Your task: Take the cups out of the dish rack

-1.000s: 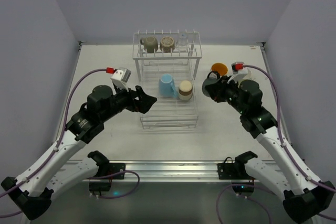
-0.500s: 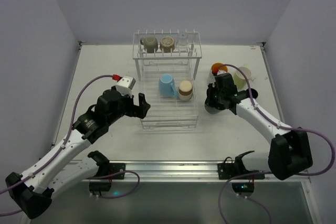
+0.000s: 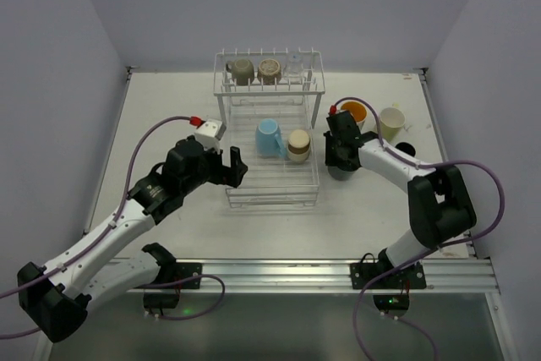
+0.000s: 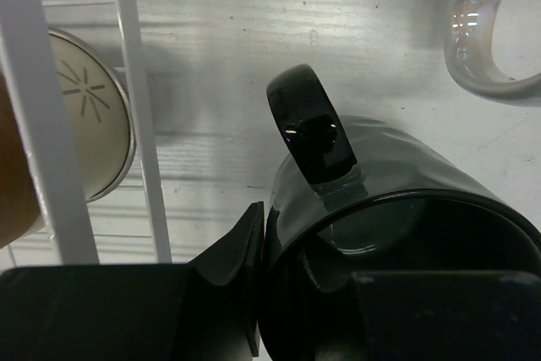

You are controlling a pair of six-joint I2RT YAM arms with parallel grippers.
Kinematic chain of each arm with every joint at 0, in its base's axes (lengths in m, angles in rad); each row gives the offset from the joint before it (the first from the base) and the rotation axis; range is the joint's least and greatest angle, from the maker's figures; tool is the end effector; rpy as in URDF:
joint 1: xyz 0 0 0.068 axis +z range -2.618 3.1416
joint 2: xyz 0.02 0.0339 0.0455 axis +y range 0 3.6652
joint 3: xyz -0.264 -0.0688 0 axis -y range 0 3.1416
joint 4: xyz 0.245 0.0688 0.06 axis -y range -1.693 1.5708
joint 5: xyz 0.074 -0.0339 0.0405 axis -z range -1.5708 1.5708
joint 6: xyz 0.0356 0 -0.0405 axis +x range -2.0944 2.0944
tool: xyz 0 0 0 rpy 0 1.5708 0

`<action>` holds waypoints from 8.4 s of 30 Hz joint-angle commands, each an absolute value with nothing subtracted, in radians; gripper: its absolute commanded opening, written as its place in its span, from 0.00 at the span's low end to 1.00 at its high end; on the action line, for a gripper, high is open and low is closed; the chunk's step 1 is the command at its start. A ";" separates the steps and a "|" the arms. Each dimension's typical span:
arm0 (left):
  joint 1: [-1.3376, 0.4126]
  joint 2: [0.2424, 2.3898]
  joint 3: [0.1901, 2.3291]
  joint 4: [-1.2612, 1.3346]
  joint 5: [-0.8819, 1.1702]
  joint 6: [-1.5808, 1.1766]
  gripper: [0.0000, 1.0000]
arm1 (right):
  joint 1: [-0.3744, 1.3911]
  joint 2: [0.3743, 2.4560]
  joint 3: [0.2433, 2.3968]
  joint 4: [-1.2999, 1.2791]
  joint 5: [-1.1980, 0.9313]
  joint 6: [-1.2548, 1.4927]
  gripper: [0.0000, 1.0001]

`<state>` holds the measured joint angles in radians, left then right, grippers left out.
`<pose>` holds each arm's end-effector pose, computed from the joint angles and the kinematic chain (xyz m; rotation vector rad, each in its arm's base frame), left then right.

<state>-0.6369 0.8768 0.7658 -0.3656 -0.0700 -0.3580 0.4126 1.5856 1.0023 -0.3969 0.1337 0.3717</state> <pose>0.1611 -0.1161 0.2987 0.2464 2.0764 -0.5433 0.2972 0.1249 0.2018 -0.0002 2.5436 0.1383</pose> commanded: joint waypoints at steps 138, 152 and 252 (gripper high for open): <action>-0.833 0.968 0.584 0.827 0.106 -1.048 0.22 | 0.647 0.948 0.492 1.046 -0.483 1.209 0.49; -0.833 0.881 0.615 0.646 0.086 -0.919 1.00 | 0.657 0.936 0.489 0.930 -0.410 1.135 0.00; -0.864 1.907 1.430 -0.029 -0.356 -0.285 1.00 | 0.140 0.561 0.620 -0.233 -0.353 0.520 0.88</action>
<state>-0.8715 1.8858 1.3880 -0.0715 -0.3355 -0.3027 0.1383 0.5785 0.6205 -0.2646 -0.3149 0.5129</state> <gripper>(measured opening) 0.999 0.878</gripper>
